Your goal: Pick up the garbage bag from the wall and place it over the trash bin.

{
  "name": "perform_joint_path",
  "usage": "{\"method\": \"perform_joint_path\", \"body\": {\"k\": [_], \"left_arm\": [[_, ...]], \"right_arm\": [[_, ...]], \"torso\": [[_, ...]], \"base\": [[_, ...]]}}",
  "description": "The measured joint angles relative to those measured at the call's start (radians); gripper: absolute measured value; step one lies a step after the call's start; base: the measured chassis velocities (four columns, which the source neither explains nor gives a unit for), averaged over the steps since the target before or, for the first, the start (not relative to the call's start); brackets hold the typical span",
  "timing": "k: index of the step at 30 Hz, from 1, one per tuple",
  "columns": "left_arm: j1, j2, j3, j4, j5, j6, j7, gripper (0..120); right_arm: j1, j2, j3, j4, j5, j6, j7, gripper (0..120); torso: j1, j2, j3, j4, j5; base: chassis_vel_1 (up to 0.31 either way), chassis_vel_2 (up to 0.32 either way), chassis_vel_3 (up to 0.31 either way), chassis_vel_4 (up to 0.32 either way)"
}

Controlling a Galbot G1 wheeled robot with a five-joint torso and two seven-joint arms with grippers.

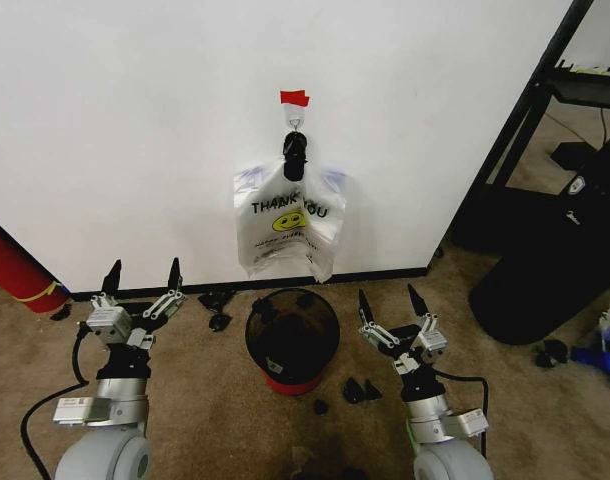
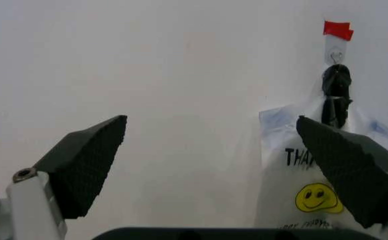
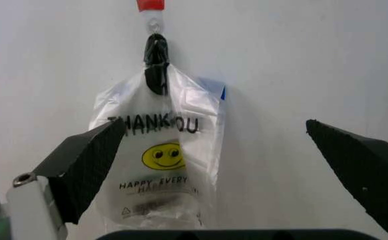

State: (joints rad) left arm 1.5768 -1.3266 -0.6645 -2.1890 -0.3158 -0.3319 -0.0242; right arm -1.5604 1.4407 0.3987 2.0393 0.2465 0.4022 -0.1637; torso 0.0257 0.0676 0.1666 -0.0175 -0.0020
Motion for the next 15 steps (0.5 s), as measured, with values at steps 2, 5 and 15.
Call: {"method": "perform_joint_path", "body": {"k": [2, 5, 15], "left_arm": [[-0.001, 0.000, 0.000, 0.001, 0.000, 0.000, 0.000, 100], [-0.003, -0.003, 0.004, 0.004, 0.007, 0.000, 0.000, 100], [0.002, -0.013, 0.015, 0.015, 0.053, -0.002, 0.003, 100]], "right_arm": [[0.004, -0.001, -0.001, -0.002, 0.003, -0.001, 0.000, 100], [0.031, -0.010, -0.015, -0.015, 0.044, -0.011, 0.000, 100], [0.158, -0.056, -0.130, -0.099, 0.292, -0.050, -0.042, 100]], "torso": [[0.000, 0.000, 0.000, 0.0000, 0.0000], [0.000, 0.000, 0.000, 0.0000, 0.0001], [0.000, 0.000, 0.000, 0.0002, 0.0001]], "base": [[0.000, 0.000, 0.000, 0.000], [0.000, 0.000, 0.000, 0.000], [0.000, 0.000, 0.000, 0.000]]}}
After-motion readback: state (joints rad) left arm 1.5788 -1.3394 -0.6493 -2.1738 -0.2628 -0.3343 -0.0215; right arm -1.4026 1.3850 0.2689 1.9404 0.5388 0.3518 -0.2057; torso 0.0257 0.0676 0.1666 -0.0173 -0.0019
